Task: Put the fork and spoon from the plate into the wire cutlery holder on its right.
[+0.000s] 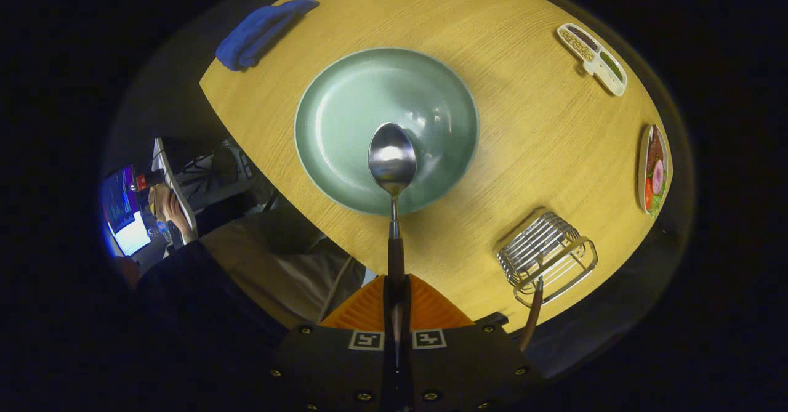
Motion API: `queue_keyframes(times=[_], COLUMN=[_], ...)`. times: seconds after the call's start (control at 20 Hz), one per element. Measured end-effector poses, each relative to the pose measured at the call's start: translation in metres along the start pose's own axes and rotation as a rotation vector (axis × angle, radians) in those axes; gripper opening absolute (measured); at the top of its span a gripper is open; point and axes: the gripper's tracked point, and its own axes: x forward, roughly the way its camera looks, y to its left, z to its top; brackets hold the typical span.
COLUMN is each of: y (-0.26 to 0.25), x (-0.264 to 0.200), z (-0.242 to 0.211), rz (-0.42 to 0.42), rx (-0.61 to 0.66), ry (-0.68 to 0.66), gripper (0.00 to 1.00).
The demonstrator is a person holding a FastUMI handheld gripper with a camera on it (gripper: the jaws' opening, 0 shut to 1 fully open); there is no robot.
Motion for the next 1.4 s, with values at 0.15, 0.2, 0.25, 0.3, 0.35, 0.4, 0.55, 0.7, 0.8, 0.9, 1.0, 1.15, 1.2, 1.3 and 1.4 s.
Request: queue_keyframes(times=[0.15, 0.2, 0.25, 0.3, 0.35, 0.4, 0.55, 0.7, 0.8, 0.9, 1.0, 1.15, 1.2, 1.3, 1.4], y=[-0.018, -0.024, -0.029, -0.033, -0.037, -0.039, -0.055, -0.076, -0.085, -0.094, -0.100, -0.108, -0.109, -0.107, -0.112], x=[-0.011, -0.014, -0.017, -0.020, -0.024, -0.023, -0.033, -0.040, -0.044, -0.048, -0.047, -0.045, -0.044, -0.040, -0.037], z=[-0.024, -0.031, -0.038, -0.044, -0.050, -0.056, -0.076, -0.091, -0.098, -0.103, -0.109, -0.112, -0.109, -0.102, -0.099], rz=[-0.017, -0.022, -0.022, -0.017, -0.011, -0.005, 0.001, 0.000, 0.000, 0.008, 0.025, 0.035, 0.041, 0.071, 0.076], rx=[0.018, 0.033, 0.046, 0.060, 0.075, 0.089, 0.130, 0.183, 0.223, 0.263, 0.299, 0.344, 0.363, 0.401, 0.425], ry=[0.026, 0.031, 0.036, 0.040, 0.041, 0.045, 0.063, 0.064, 0.064, 0.072, 0.094, 0.135, 0.142, 0.162, 0.177], gripper=[0.02, 0.02, 0.02, 0.02, 0.02, 0.02, 0.02, 0.02, 0.02, 0.02, 0.02, 0.02, 0.02, 0.02, 0.02])
